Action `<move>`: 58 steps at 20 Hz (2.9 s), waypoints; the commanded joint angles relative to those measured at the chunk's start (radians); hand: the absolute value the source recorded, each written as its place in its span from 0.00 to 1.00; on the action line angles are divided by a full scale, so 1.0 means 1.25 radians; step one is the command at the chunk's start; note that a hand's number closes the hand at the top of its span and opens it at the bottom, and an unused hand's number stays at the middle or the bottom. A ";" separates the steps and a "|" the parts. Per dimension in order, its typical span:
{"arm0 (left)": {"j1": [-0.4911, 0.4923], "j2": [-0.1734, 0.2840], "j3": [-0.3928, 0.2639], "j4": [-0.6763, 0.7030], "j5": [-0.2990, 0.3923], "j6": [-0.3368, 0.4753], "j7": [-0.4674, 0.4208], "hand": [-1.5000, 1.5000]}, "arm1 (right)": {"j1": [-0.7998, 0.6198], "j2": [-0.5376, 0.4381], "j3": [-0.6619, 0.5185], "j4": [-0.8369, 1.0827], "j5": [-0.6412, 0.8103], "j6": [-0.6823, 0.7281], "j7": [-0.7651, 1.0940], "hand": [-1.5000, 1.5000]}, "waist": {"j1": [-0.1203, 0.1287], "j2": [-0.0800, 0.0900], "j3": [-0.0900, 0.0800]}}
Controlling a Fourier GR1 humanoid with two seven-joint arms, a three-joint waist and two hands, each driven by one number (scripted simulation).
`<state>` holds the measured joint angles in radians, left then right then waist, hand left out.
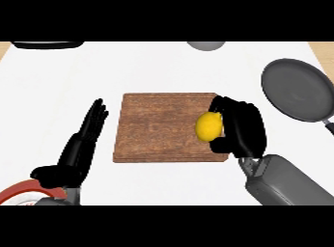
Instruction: Pick the lemon from the cutting board and place it in the pan
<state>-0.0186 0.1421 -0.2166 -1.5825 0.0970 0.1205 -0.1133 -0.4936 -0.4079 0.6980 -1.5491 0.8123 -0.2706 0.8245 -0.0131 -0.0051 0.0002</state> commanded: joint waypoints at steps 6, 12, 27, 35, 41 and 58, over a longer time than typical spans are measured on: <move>-0.057 0.021 0.049 0.022 0.012 -0.027 0.026 0.50 | 0.102 -0.048 -0.191 -0.120 -0.044 -0.107 -0.050 1.00 | 0.003 0.004 0.000; -0.006 -0.047 -0.025 -0.013 -0.043 0.018 0.020 0.50 | 0.122 -0.023 -0.330 0.006 -0.147 -0.176 -0.192 1.00 | 0.013 0.005 0.000; -0.038 -0.041 0.007 0.009 -0.040 -0.009 0.011 0.50 | -0.064 -0.077 -0.635 0.593 -0.260 -0.391 -0.670 1.00 | 0.037 0.015 0.003; -0.047 -0.055 -0.013 -0.002 -0.048 -0.016 0.032 0.50 | -0.190 -0.157 -0.766 0.865 -0.358 -0.325 -0.925 1.00 | 0.053 0.021 0.004; -0.041 -0.040 -0.012 -0.007 -0.042 -0.042 0.002 0.50 | -0.213 -0.163 -0.664 1.033 -0.259 -0.146 -0.785 0.00 | 0.093 0.034 0.002; -0.044 -0.035 0.023 0.020 -0.016 -0.060 -0.011 0.50 | -0.255 -0.164 -0.915 1.067 -0.508 0.012 -1.077 0.00 | 0.054 0.026 0.005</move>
<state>-0.0769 0.0850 -0.2163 -1.5645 0.0515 0.0638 -0.1147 -0.8342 -0.6021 -0.3676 -0.2280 0.2530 -0.2959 -0.4450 0.0674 0.0315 0.0075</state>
